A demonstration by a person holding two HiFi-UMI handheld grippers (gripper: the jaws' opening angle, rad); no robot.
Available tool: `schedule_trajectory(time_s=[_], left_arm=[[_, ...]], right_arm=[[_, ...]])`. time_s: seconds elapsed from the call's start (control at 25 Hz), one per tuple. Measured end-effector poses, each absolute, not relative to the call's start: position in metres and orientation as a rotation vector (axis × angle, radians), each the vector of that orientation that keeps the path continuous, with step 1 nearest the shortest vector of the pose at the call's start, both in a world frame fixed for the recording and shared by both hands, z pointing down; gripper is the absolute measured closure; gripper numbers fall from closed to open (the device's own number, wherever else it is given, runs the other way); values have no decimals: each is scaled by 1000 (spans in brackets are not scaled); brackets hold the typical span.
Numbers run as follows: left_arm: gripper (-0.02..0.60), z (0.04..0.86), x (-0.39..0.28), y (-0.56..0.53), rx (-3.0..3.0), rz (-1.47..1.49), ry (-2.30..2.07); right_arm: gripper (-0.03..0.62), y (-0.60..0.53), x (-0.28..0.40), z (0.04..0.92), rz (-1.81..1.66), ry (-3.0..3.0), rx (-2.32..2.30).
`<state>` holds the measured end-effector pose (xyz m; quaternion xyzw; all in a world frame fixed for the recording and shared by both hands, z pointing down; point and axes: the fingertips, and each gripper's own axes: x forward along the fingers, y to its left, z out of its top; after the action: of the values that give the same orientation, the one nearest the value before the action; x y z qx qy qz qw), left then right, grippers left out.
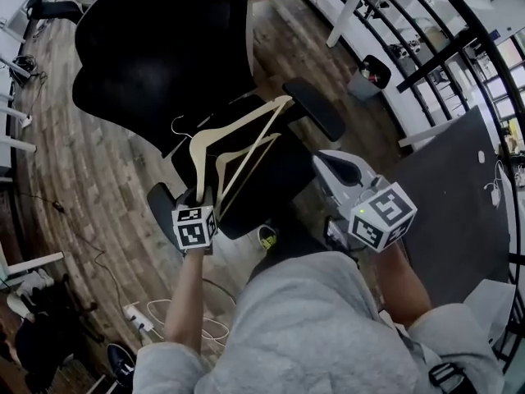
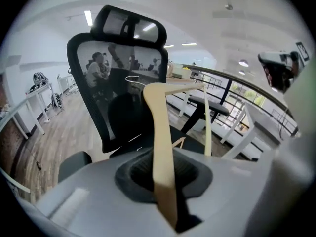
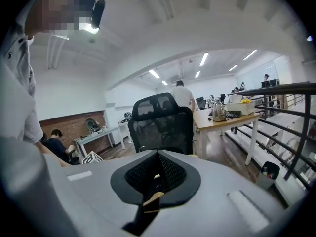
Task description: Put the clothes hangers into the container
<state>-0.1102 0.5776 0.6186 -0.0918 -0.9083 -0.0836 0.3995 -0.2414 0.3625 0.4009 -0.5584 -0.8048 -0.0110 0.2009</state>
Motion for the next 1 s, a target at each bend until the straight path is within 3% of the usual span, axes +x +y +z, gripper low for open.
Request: schedule_trajectory(time_s=[0.52,1.0], left_arm=[[520,504,-121,508,9,-77,-2566],[520,470,-188,351,533,-1,-2606]], right_arm=[[595,263,-223,351,-57,-2474,-1335],[595,105,-210,341,-87,-2661,-904]])
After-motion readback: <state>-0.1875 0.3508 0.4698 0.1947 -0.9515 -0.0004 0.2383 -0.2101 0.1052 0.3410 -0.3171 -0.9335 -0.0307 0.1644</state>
